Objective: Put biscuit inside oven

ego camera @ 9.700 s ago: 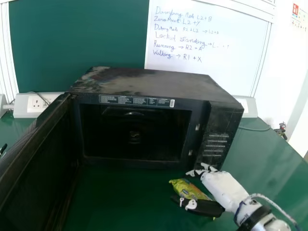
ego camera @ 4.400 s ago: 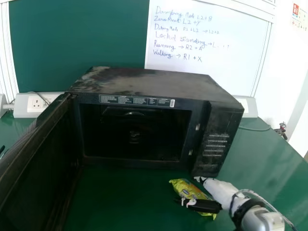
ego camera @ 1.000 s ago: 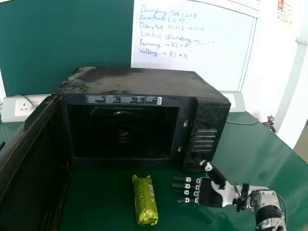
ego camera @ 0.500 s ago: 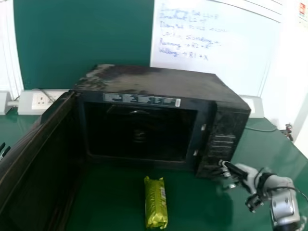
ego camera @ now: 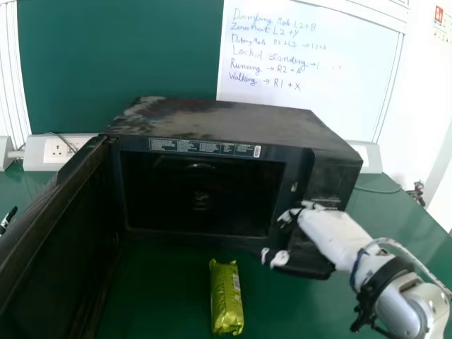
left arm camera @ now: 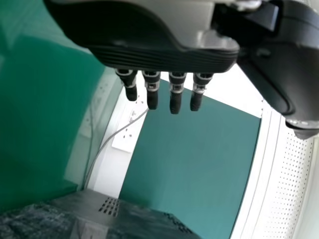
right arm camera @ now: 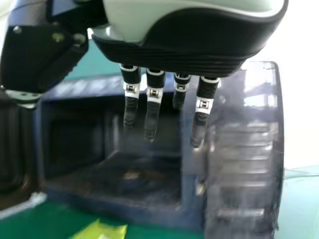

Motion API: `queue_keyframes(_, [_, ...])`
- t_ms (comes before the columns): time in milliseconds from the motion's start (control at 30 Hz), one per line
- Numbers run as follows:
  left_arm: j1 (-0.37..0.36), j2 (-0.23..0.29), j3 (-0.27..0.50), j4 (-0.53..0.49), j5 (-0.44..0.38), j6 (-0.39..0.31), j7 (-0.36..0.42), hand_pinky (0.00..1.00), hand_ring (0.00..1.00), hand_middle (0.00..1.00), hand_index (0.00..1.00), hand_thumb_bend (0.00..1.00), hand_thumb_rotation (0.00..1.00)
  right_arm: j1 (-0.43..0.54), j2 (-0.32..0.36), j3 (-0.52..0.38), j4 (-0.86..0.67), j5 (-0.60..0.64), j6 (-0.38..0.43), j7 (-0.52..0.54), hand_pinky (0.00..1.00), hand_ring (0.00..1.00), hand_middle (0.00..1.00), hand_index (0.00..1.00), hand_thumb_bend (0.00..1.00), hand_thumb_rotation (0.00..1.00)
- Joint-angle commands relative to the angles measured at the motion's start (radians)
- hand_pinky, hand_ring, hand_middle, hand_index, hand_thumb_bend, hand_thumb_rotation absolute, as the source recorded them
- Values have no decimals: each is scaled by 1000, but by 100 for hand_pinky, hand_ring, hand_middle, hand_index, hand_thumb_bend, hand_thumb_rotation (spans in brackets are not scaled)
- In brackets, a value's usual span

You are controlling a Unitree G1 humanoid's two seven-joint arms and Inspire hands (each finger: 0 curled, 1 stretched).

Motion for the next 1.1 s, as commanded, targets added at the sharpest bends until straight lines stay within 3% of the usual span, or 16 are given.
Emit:
queue_keyframes(0, [-13,-8,-16,-10,11,-4,4,78,84,85,89,90,75,-29,-12,31,-26,-14,2,50,58,65,71,75,95,90])
queue_keyframes(100, [-19,-12,-21,-9,10,-6,5,79,84,86,90,89,75,-78,1,97,-41,-64,8,120,58,67,73,75,98,93])
queue_keyframes(200, [-24,-15,-26,-7,21,-13,12,79,84,85,90,89,75,-118,26,176,-51,-155,-5,187,51,62,69,75,100,96])
queue_keyframes(300, [-27,-16,-30,-12,24,-4,21,79,84,85,90,90,76,-144,84,232,-66,-222,19,262,47,60,69,75,100,94])
queue_keyframes(467, [-25,-13,-38,-13,33,-10,15,81,85,86,91,91,77,-170,186,293,-73,-378,-16,354,41,55,70,77,98,96])
queue_keyframes(567, [-25,-17,-40,-18,34,-11,17,81,85,86,91,90,78,-183,260,307,-64,-469,-28,424,37,50,66,73,98,96])
queue_keyframes(633, [-25,-18,-42,-22,34,-8,19,81,85,86,91,90,78,-197,314,316,-54,-536,-39,492,35,45,58,71,98,96])
queue_keyframes(833, [-19,-27,-50,-42,38,-5,28,79,84,86,91,90,78,-209,473,343,4,-715,-140,593,25,36,56,65,100,100])
queue_keyframes(1067, [-7,-33,-46,-65,30,-1,25,80,84,86,90,90,77,-195,557,314,39,-786,-272,643,18,26,41,58,100,100])
